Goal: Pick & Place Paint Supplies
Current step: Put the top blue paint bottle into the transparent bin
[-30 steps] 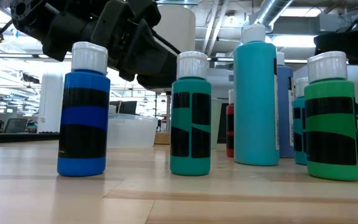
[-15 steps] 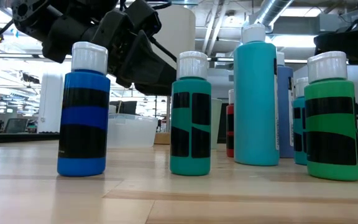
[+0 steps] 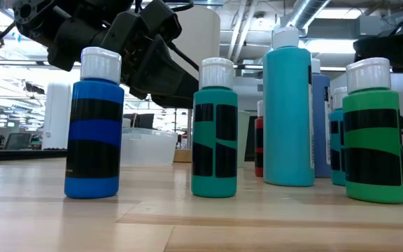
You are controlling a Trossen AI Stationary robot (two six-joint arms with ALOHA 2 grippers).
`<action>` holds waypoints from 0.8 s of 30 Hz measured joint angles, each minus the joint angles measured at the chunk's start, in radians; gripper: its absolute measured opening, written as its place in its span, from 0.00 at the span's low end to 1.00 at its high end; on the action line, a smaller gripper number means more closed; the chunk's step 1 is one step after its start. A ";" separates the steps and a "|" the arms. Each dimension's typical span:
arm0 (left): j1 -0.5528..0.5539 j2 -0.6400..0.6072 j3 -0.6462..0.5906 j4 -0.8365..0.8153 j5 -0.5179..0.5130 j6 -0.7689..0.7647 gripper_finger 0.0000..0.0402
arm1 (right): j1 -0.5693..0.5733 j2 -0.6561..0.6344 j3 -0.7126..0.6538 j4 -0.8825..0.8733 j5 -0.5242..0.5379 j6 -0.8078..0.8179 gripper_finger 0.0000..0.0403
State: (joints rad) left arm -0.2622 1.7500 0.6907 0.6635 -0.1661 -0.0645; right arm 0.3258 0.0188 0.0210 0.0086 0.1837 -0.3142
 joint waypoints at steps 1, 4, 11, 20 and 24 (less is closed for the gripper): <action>0.000 0.000 0.000 -0.003 0.000 0.000 0.60 | 0.000 0.000 0.000 0.000 0.000 0.000 0.00; 0.000 0.000 0.000 -0.007 0.000 -0.004 0.57 | 0.000 0.000 0.000 0.000 0.000 0.000 0.00; 0.000 0.000 0.000 -0.012 0.000 -0.004 0.56 | 0.000 0.000 0.000 0.000 0.000 0.000 0.00; 0.000 0.000 0.000 -0.005 0.000 -0.004 0.58 | 0.000 0.000 0.000 0.000 0.000 0.000 0.00; 0.000 0.000 0.000 -0.003 0.008 -0.002 0.62 | 0.000 0.000 0.000 0.000 0.000 0.000 0.00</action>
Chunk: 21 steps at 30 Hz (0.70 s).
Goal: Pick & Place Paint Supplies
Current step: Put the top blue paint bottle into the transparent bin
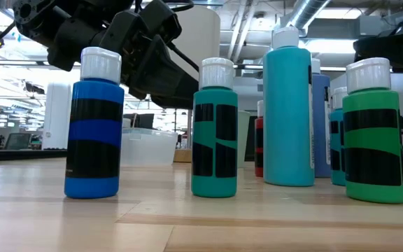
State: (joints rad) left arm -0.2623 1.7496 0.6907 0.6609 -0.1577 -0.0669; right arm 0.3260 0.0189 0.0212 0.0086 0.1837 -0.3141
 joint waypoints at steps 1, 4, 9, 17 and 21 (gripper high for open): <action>0.000 0.000 0.000 0.001 0.000 0.000 0.63 | 0.000 0.000 0.000 0.000 0.000 0.000 0.00; 0.000 0.000 0.000 0.006 0.000 0.001 0.63 | 0.000 0.000 0.000 0.000 0.000 0.000 0.00; 0.001 0.000 0.000 0.017 0.000 0.002 0.61 | 0.000 0.000 0.000 0.000 0.000 0.000 0.00; 0.014 0.000 0.000 0.017 0.000 0.000 0.59 | 0.000 0.000 0.000 0.000 0.000 0.000 0.00; 0.027 0.000 0.000 0.017 0.000 -0.022 0.53 | 0.000 0.000 0.000 0.000 0.000 0.000 0.00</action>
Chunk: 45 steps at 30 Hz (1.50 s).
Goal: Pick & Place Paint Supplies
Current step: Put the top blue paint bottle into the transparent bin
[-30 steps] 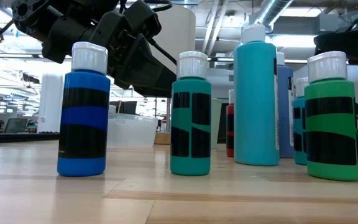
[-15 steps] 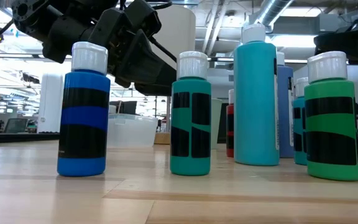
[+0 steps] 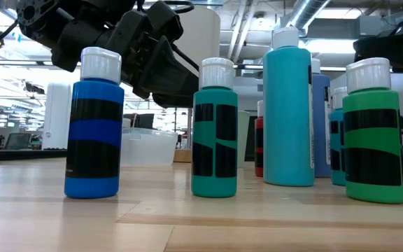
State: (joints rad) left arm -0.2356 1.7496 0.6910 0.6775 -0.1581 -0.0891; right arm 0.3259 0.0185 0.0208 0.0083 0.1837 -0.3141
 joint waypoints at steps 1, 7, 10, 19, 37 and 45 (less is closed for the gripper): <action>0.003 0.000 0.000 0.000 0.000 -0.003 0.50 | 0.000 0.000 0.000 0.000 0.000 0.000 0.00; 0.003 0.000 0.000 -0.001 0.007 -0.002 0.35 | 0.000 0.000 0.000 0.000 0.000 0.000 0.00; 0.003 0.000 0.000 -0.001 0.010 -0.002 0.28 | 0.000 0.000 0.000 0.000 0.000 0.000 0.00; 0.003 0.000 0.000 -0.001 0.013 -0.002 0.18 | 0.000 0.000 0.000 0.000 0.000 0.000 0.00; 0.002 0.000 0.000 0.000 -0.003 0.010 0.61 | 0.000 0.000 0.000 0.000 0.000 0.000 0.00; 0.006 0.000 0.000 0.015 -0.004 0.021 0.66 | 0.000 0.000 0.000 0.000 0.000 0.000 0.00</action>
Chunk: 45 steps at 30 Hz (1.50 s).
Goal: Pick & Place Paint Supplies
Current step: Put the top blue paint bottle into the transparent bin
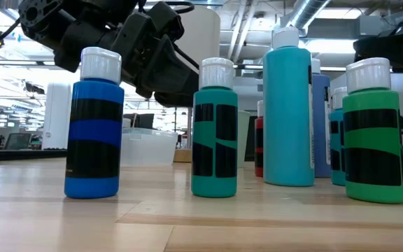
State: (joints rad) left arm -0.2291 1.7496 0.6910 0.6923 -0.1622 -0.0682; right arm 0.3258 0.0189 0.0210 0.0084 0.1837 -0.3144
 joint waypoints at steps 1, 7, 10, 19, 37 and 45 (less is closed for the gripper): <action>0.000 0.000 0.000 0.005 0.007 0.001 0.66 | 0.000 0.000 0.000 0.000 0.000 0.000 0.00; 0.001 0.000 0.000 0.020 0.052 0.001 0.64 | 0.000 0.000 0.000 0.000 0.000 0.000 0.00; 0.001 0.000 0.000 0.022 0.057 0.001 0.64 | 0.000 0.000 0.000 0.000 0.000 0.000 0.00; 0.001 0.000 0.001 0.035 0.057 -0.012 0.64 | 0.000 0.000 0.000 0.000 0.000 0.000 0.00; 0.000 0.028 0.006 0.067 0.092 -0.015 0.64 | 0.000 0.000 0.000 0.000 0.000 0.000 0.00; 0.000 0.090 0.026 0.081 0.092 0.005 0.64 | 0.000 0.000 0.000 0.000 0.000 0.000 0.00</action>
State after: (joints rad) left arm -0.2287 1.8401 0.7172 0.7734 -0.0698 -0.0635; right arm 0.3256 0.0189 0.0212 0.0086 0.1837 -0.3145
